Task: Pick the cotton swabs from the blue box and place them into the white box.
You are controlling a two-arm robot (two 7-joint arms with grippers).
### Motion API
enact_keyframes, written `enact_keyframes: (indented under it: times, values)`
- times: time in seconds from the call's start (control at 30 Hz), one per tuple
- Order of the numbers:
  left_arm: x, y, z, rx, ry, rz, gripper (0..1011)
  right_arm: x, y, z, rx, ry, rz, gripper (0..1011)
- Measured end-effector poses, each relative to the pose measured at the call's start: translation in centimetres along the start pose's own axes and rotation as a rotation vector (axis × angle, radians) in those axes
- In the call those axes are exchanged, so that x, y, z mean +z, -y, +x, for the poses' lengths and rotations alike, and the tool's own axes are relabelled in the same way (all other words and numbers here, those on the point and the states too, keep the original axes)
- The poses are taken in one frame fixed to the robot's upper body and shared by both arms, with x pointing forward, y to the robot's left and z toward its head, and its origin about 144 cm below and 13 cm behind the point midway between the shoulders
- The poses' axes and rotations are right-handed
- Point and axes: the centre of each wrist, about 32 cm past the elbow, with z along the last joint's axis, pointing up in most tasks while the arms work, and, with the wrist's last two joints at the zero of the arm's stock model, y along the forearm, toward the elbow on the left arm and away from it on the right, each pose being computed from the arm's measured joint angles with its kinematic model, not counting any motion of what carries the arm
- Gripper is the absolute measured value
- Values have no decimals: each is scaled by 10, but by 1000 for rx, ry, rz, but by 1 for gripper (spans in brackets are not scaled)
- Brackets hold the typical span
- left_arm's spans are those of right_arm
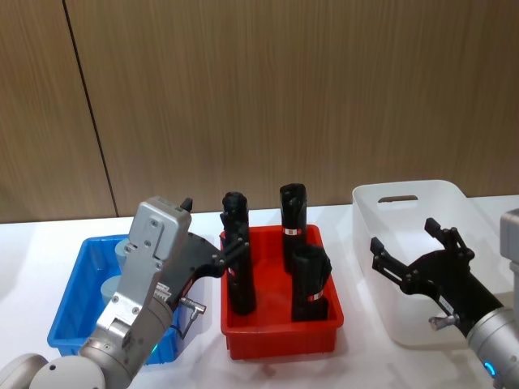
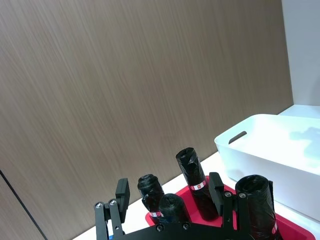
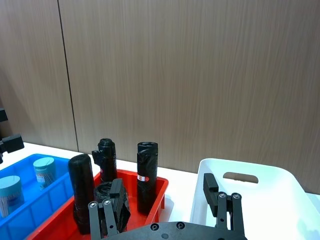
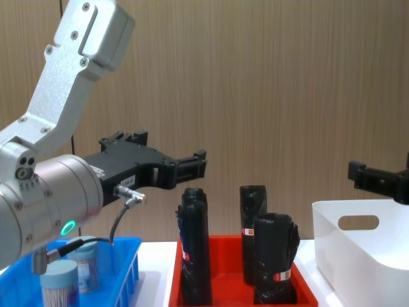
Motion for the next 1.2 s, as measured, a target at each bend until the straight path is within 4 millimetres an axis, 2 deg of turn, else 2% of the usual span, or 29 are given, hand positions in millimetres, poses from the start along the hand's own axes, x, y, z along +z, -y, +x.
enact_keyframes:
  times: [1.2]
  values:
    - [0, 0, 2, -4, 1, 16, 1003, 0, 0, 0, 0, 0, 0, 1002]
